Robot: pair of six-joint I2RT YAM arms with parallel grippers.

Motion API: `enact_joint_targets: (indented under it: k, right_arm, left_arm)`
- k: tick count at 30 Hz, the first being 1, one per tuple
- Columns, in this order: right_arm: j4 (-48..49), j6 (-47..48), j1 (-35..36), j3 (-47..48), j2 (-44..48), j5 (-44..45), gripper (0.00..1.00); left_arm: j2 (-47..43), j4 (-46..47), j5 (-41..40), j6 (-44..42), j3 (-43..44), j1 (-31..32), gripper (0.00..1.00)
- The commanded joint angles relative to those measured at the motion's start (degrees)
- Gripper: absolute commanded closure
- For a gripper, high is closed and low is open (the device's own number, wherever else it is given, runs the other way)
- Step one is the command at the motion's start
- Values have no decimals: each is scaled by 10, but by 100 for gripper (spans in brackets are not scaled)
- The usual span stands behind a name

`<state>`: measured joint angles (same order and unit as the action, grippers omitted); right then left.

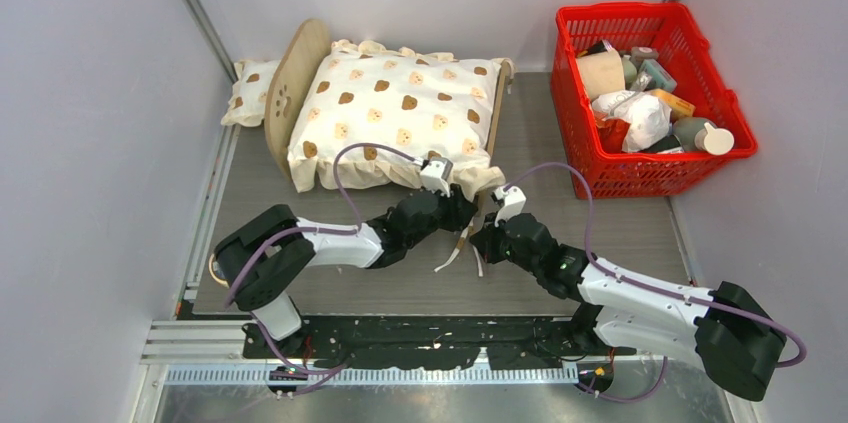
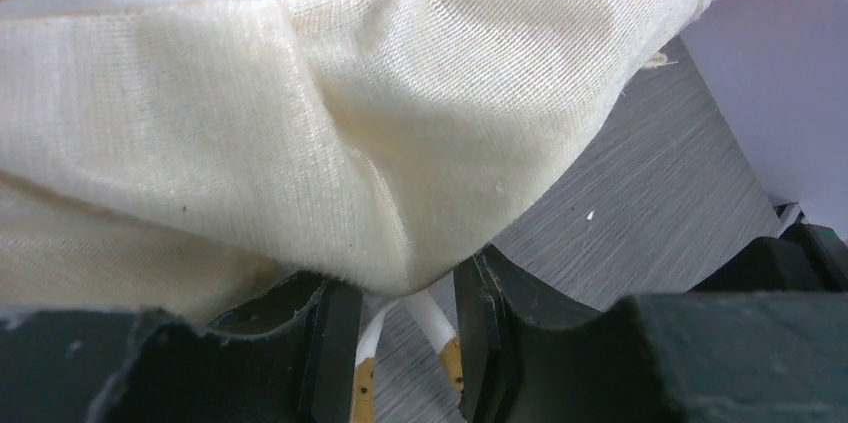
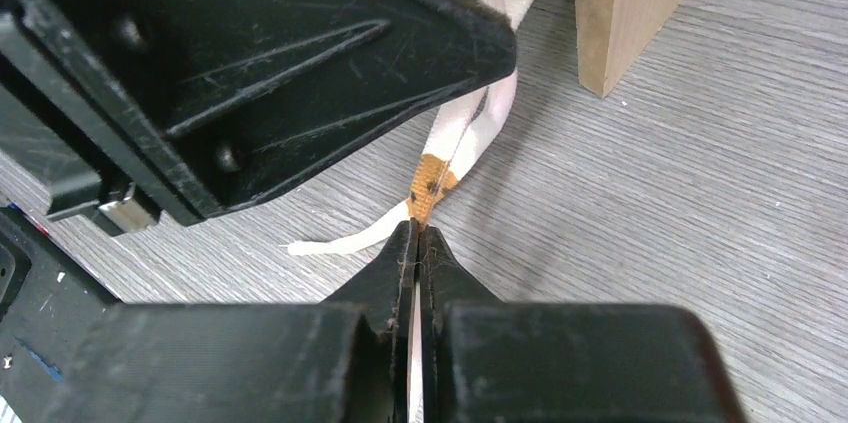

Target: Set up the pet bed

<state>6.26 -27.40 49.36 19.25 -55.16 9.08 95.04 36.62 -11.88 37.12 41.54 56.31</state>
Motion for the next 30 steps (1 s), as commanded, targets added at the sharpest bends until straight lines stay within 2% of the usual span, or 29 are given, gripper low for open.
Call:
enact_joint_targets:
  k: [1,5,6,10,11,17,20,23,29,30]
  right_arm:
    - [24,17,-2,12,-3,-4,95]
    - [20,38,-2,19,-5,-5,95]
    - [19,52,-2,22,-6,-8,95]
    - [-5,108,-2,47,-12,2,95]
    - [-11,123,-2,56,-12,6,95]
    - [56,322,-2,61,-9,17,95]
    - [155,443,-2,33,-4,-4,95]
    - [237,523,-7,-3,-14,-25,95]
    - [403,598,-23,-40,-72,-71,95]
    - [445,608,-28,-53,-86,-109,95]
  left_arm:
    - [13,11,-28,-19,33,-4,60]
    - [13,-3,-42,-24,43,-6,65]
    - [11,2,-43,-29,41,-8,69]
    - [-12,5,-42,-44,24,-12,99]
    - [-19,8,-38,-46,17,-13,100]
    - [-40,50,7,-38,-16,-24,100]
    - [-45,51,31,-37,-18,-30,100]
    - [-55,43,40,-36,-20,-34,100]
    - [-58,34,84,3,-27,-61,100]
    - [-59,35,96,10,-28,-67,100]
